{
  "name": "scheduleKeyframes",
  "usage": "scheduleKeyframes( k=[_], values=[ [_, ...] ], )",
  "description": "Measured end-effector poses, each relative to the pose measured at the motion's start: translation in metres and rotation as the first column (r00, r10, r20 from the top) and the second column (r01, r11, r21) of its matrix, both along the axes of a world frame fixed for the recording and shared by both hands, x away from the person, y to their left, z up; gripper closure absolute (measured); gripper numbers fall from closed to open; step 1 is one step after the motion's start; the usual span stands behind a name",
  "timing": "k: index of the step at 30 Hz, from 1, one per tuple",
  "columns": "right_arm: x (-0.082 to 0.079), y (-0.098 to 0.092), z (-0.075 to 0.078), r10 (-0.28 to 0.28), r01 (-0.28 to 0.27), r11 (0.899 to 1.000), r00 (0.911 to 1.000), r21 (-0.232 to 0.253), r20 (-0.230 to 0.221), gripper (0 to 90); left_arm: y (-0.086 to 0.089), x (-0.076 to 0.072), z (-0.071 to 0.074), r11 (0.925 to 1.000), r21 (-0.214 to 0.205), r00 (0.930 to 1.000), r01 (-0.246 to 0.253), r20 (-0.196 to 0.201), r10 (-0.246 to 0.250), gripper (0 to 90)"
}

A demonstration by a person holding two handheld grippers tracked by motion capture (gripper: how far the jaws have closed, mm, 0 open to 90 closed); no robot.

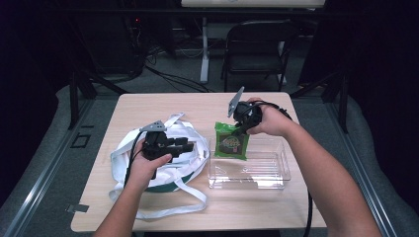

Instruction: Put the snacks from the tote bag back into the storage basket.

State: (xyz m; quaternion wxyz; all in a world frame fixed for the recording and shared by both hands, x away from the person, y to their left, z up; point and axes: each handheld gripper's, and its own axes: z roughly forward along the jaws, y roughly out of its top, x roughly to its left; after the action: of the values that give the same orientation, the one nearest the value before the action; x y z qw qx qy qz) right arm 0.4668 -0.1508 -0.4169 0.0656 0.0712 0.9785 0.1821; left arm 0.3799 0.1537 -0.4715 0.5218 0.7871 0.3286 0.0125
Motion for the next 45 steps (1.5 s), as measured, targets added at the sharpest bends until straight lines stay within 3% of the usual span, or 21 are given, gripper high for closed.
scheduleKeyframes(
  k=[11, 32, 45],
  values=[
    [0.001, 0.006, -0.005, 0.063, -0.063, 0.998, 0.9968, -0.003, 0.049, 76.7, 0.007, -0.003, -0.004, 0.9998, 0.001, 0.9998, -0.018, -0.005, 0.018, 57.3],
    [0.005, 0.009, -0.020, 0.115, -0.115, 0.993, 0.9868, -0.013, 0.113, 76.6, 0.030, -0.014, -0.007, 0.9956, 0.000, 0.9956, -0.093, -0.007, 0.093, 58.6],
    [0.008, 0.010, -0.026, 0.120, -0.120, 0.993, 0.9863, -0.008, 0.113, 75.1, 0.041, -0.017, -0.009, 0.9923, -0.007, 0.9923, -0.123, -0.010, 0.123, 59.2]
  ],
)
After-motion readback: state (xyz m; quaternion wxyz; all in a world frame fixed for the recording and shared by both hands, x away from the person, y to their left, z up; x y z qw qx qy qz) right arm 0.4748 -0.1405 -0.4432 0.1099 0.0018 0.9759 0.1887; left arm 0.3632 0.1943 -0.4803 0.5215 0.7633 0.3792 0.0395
